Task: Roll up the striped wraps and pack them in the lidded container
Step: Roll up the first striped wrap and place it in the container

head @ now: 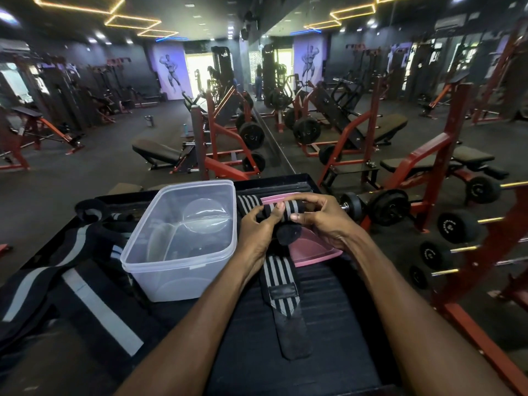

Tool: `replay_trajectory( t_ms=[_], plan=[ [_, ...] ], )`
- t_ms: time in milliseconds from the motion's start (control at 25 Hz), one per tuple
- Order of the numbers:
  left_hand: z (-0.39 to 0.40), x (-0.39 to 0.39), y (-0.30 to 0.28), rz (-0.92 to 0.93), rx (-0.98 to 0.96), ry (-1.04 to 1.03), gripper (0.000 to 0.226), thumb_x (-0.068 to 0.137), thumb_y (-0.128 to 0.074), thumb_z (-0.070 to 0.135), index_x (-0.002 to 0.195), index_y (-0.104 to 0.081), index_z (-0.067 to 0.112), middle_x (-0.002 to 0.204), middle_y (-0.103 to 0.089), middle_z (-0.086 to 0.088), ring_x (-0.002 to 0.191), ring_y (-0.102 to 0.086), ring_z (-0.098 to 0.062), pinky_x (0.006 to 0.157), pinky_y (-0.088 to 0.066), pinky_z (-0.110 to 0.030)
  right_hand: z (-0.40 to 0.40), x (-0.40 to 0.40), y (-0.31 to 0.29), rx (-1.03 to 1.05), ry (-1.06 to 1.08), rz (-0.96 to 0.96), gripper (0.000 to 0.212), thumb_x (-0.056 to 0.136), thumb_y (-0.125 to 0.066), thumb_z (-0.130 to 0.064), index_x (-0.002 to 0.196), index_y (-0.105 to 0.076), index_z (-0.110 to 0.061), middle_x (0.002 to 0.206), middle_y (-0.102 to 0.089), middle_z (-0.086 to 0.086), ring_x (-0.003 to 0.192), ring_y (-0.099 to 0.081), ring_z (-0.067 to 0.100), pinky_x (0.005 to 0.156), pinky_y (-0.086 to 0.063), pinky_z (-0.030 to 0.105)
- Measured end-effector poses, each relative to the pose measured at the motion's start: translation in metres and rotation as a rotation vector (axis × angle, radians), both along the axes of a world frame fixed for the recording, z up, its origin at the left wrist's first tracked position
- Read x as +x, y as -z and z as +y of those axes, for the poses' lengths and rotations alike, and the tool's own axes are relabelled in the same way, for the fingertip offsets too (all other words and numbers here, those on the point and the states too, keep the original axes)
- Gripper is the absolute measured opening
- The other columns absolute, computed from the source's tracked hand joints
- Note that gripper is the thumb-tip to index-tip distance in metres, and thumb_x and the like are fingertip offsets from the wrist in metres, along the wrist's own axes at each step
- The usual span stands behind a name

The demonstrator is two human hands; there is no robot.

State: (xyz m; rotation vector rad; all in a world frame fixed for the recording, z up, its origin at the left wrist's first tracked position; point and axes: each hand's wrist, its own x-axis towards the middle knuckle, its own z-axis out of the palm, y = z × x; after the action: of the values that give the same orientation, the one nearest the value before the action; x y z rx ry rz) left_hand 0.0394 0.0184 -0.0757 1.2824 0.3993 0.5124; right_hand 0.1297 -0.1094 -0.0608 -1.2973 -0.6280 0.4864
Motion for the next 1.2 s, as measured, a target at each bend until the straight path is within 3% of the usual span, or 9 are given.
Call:
replay_trajectory(
  t_ms=[120,280,360,480,600,720,840,1040,1200],
  plan=[
    [-0.0002,-0.0006,0.0010,-0.007,0.087,-0.059,0.011,0.083,-0.078,0.012,0.086,-0.071,0.019,0.081,-0.074,0.000,0.081,-0.070,-0.020,0.077,-0.058,-0.033,0.0010,0.0035,0.0009,-0.004,-0.015,0.063,0.039,0.077,-0.062,0.023,0.099,-0.074,-0.006,0.095,-0.074,0.015,0.086,-0.068,0.024,0.074,-0.057,0.025],
    [0.0028,-0.0015,0.0021,-0.021,0.221,-0.074,0.026,0.081,-0.077,0.004,0.096,-0.070,0.025,0.093,-0.076,0.000,0.087,-0.071,-0.015,0.084,-0.059,-0.034,0.0033,0.0056,0.0029,-0.036,-0.153,0.205,0.026,0.078,-0.078,-0.013,0.103,-0.074,-0.006,0.100,-0.065,0.021,0.086,-0.055,0.031,0.093,-0.045,0.045],
    [0.0012,-0.0030,0.0009,-0.028,0.299,-0.066,0.033,0.080,-0.075,-0.001,0.095,-0.070,0.028,0.095,-0.075,0.001,0.089,-0.071,-0.014,0.089,-0.058,-0.035,0.0033,0.0023,0.0014,-0.079,-0.091,0.167,0.015,0.085,-0.071,-0.006,0.099,-0.071,-0.004,0.084,-0.070,0.013,0.066,-0.064,0.018,0.077,-0.057,0.036],
    [-0.0005,-0.0025,0.0004,-0.013,0.263,-0.050,0.028,0.077,-0.080,0.007,0.094,-0.072,0.028,0.101,-0.076,-0.001,0.098,-0.071,-0.019,0.093,-0.057,-0.039,0.0006,-0.0005,-0.0001,-0.073,-0.003,0.092,0.020,0.086,-0.064,0.011,0.104,-0.068,0.002,0.080,-0.073,0.011,0.069,-0.070,0.019,0.057,-0.058,0.026],
    [0.0023,-0.0013,-0.0003,0.066,0.177,-0.052,0.033,0.071,-0.083,0.034,0.100,-0.075,0.020,0.102,-0.076,-0.006,0.098,-0.072,-0.024,0.093,-0.058,-0.046,0.0005,0.0017,0.0023,-0.081,0.016,0.025,0.032,0.080,-0.065,0.020,0.102,-0.072,-0.003,0.094,-0.072,0.018,0.082,-0.072,0.025,0.068,-0.061,0.031],
    [0.0011,-0.0021,-0.0017,0.099,0.295,-0.113,0.031,0.080,-0.081,0.017,0.110,-0.072,0.017,0.103,-0.073,0.001,0.097,-0.069,-0.015,0.093,-0.056,-0.034,0.0036,0.0050,0.0051,-0.118,0.007,-0.011,0.045,0.075,-0.066,0.023,0.106,-0.072,-0.010,0.112,-0.068,0.024,0.095,-0.069,0.031,0.088,-0.059,0.045],
    [0.0018,-0.0035,-0.0023,0.052,0.368,-0.123,0.037,0.080,-0.078,0.002,0.110,-0.071,0.022,0.099,-0.072,0.007,0.096,-0.069,-0.010,0.090,-0.055,-0.026,0.0052,0.0054,0.0062,-0.192,-0.079,0.034,0.044,0.078,-0.068,0.019,0.118,-0.066,0.000,0.121,-0.062,0.034,0.100,-0.065,0.036,0.100,-0.050,0.053],
    [0.0006,-0.0039,-0.0042,0.082,0.405,-0.125,0.038,0.082,-0.079,0.016,0.117,-0.067,0.022,0.101,-0.068,0.008,0.096,-0.066,-0.008,0.091,-0.053,-0.026,0.0045,0.0016,0.0071,-0.189,-0.034,-0.060,0.033,0.082,-0.065,0.017,0.113,-0.068,0.008,0.112,-0.066,0.035,0.094,-0.068,0.038,0.094,-0.055,0.052],
    [0.0030,-0.0046,-0.0040,0.122,0.415,-0.099,0.034,0.085,-0.078,0.022,0.117,-0.067,0.019,0.108,-0.070,0.002,0.090,-0.064,-0.006,0.075,-0.051,-0.014,0.0047,0.0011,0.0080,-0.204,0.000,-0.130,0.037,0.079,-0.069,0.018,0.113,-0.069,0.006,0.105,-0.069,0.029,0.091,-0.068,0.034,0.087,-0.059,0.046]
  ],
)
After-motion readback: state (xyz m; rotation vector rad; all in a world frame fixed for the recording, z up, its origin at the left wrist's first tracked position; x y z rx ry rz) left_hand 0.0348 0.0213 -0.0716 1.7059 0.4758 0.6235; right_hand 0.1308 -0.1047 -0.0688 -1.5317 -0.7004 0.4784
